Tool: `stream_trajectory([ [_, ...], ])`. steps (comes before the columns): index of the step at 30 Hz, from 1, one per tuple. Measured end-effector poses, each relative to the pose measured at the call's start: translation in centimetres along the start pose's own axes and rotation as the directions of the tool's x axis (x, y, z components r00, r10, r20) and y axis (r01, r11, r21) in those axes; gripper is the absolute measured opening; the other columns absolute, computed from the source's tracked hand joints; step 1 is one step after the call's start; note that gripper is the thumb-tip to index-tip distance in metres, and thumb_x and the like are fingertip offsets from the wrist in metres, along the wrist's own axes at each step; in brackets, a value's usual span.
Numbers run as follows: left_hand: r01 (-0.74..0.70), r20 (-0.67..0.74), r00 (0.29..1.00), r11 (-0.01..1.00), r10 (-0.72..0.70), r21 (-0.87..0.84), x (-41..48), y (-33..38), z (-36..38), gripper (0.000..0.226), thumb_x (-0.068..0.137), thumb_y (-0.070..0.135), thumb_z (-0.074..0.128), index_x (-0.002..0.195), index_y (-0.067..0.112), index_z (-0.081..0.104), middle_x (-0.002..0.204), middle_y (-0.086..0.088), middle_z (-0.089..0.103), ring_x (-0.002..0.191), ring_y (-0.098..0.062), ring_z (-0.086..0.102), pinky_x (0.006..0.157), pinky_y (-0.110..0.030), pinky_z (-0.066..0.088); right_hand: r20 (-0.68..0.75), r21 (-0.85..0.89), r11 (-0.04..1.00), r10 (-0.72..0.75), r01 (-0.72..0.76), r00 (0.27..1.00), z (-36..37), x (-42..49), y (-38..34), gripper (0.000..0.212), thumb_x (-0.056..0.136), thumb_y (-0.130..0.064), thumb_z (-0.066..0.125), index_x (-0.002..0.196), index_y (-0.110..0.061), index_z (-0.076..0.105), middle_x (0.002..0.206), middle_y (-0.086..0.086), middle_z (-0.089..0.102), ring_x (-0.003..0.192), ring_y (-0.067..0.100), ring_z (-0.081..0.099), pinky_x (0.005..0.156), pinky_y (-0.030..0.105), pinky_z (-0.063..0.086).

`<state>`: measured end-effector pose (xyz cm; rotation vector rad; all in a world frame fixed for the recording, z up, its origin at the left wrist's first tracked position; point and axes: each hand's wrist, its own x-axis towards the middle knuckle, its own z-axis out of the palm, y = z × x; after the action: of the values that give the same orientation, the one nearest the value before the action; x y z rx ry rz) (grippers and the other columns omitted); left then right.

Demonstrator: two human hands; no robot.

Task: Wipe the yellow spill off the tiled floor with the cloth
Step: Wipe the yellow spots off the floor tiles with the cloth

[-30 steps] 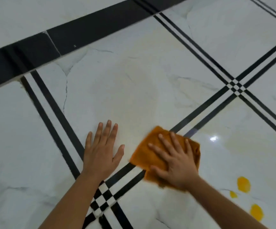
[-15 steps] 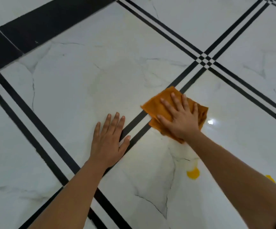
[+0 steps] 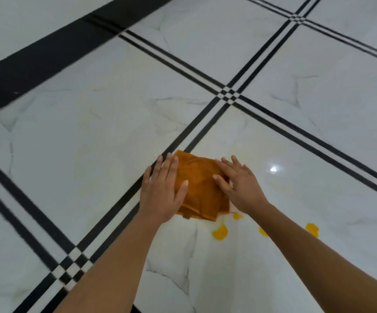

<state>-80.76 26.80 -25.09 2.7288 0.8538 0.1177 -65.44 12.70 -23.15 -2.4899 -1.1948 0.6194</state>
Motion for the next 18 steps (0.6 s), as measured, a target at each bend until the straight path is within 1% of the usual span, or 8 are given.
stream_trajectory([
  [1,-0.056,0.023,0.998,0.998,0.055,0.014,0.5,1.3,0.3,0.071,0.088,0.055,0.010,0.147,0.018,0.016,0.154,-0.004,0.020,0.143,-0.022,0.013,0.112,-0.041,0.004,-0.017,0.002,0.999,0.046,-0.046,0.999,-0.4,-1.0,1.0,0.054,0.096,-0.050,0.027,0.146,-0.029,0.025,0.154,-0.005,0.025,0.145,0.015,0.008,0.117,0.038,0.008],
  [3,-0.158,0.127,0.981,0.984,0.147,0.078,1.4,3.6,1.2,0.074,0.086,0.059,0.005,0.148,0.020,0.009,0.156,0.000,0.012,0.144,-0.020,0.003,0.113,-0.043,-0.002,-0.020,-0.033,0.994,0.103,-0.104,0.994,-1.0,-2.6,2.5,0.052,0.097,-0.047,0.029,0.146,-0.029,0.025,0.154,-0.004,0.024,0.145,0.015,0.008,0.116,0.037,0.009],
  [6,-0.226,0.257,0.949,0.962,0.182,0.152,2.4,5.3,3.2,0.074,0.085,0.064,0.004,0.148,0.026,0.000,0.157,0.004,0.000,0.143,-0.022,-0.007,0.112,-0.054,-0.003,0.030,-0.097,0.982,0.166,-0.163,0.986,-2.7,-4.2,4.6,0.052,0.098,-0.045,0.031,0.147,-0.028,0.024,0.155,-0.003,0.023,0.145,0.016,0.008,0.115,0.038,0.010],
  [8,-0.228,0.256,0.950,0.955,0.176,0.189,2.8,4.9,4.1,0.079,0.079,0.068,-0.002,0.147,0.030,-0.005,0.157,0.005,-0.004,0.143,-0.023,-0.008,0.109,-0.059,-0.002,0.082,-0.158,0.971,0.192,-0.177,0.978,-4.2,-4.4,5.6,0.052,0.098,-0.045,0.031,0.146,-0.028,0.025,0.155,-0.003,0.023,0.145,0.017,0.009,0.116,0.040,0.012],
  [10,-0.207,0.235,0.958,0.963,0.163,0.175,2.8,4.6,4.5,0.080,0.075,0.071,-0.002,0.146,0.034,-0.006,0.157,0.006,-0.006,0.143,-0.025,-0.007,0.108,-0.062,-0.002,0.072,-0.157,0.963,0.231,-0.217,0.970,-5.4,-4.6,6.5,0.051,0.098,-0.044,0.032,0.146,-0.027,0.027,0.154,-0.002,0.025,0.144,0.018,0.012,0.115,0.040,0.016],
  [12,-0.196,0.232,0.961,0.965,0.153,0.173,3.4,4.9,4.6,0.079,0.074,0.074,0.000,0.145,0.039,-0.006,0.157,0.006,-0.008,0.142,-0.028,-0.009,0.105,-0.065,-0.001,-0.023,-0.064,0.945,0.321,-0.322,0.947,-5.8,-5.2,7.7,0.050,0.098,-0.043,0.032,0.145,-0.027,0.029,0.154,-0.001,0.027,0.144,0.019,0.014,0.115,0.041,0.019],
  [15,-0.147,0.230,0.968,0.974,0.105,0.175,5.8,6.1,5.1,0.078,0.074,0.076,0.002,0.144,0.042,-0.009,0.156,0.006,-0.011,0.141,-0.032,-0.014,0.103,-0.069,-0.002,-0.130,0.064,0.886,0.463,-0.459,0.877,-4.6,-6.6,9.5,0.049,0.099,-0.041,0.032,0.145,-0.027,0.029,0.153,0.001,0.028,0.144,0.020,0.015,0.115,0.040,0.020],
  [18,-0.040,0.152,0.988,0.989,0.018,0.145,7.7,8.0,5.5,0.074,0.081,0.073,0.011,0.145,0.040,-0.002,0.157,0.002,-0.002,0.141,-0.034,-0.011,0.104,-0.070,0.000,-0.163,0.078,0.875,0.483,-0.477,0.860,-3.4,-7.8,10.6,0.048,0.099,-0.039,0.033,0.145,-0.027,0.029,0.153,0.001,0.027,0.144,0.020,0.014,0.115,0.040,0.016],
])
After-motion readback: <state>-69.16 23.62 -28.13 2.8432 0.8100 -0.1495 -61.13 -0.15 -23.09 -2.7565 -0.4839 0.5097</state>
